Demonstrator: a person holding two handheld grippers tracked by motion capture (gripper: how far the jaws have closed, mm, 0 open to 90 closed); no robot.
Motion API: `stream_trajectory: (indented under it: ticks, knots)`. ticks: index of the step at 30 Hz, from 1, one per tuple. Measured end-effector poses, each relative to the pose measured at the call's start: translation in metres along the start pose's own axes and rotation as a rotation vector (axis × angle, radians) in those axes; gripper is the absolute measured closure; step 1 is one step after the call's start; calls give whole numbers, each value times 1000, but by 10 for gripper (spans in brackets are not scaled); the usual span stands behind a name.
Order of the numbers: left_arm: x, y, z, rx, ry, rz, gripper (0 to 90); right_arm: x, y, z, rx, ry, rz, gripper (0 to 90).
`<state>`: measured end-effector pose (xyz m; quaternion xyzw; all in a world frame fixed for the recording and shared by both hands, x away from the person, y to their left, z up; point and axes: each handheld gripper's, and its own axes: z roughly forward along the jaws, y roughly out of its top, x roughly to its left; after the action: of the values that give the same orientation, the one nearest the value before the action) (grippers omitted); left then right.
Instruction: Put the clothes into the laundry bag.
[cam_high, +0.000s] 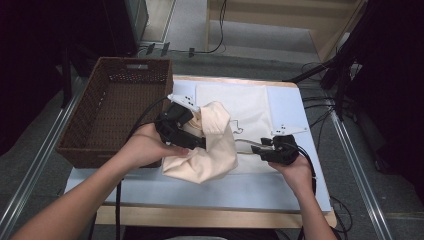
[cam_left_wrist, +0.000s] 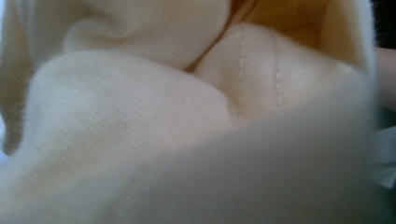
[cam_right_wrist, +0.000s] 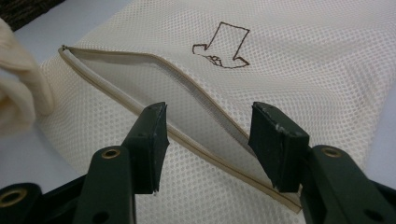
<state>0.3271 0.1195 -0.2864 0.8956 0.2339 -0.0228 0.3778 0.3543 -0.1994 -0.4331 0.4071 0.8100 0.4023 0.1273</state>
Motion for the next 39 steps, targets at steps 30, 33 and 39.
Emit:
stream_trajectory:
  ticks: [30, 33, 39]
  knots:
    - [4, -48, 122, 95, 62, 10, 590, -6, -1, -5, -12, -21, 12, 494]
    - [7, -53, 130, 90, 64, 13, 585, -5, -1, -4, -10, -22, 16, 486]
    - [14, -63, 140, 78, 71, 3, 576, -6, -1, -3, -3, -22, 23, 479]
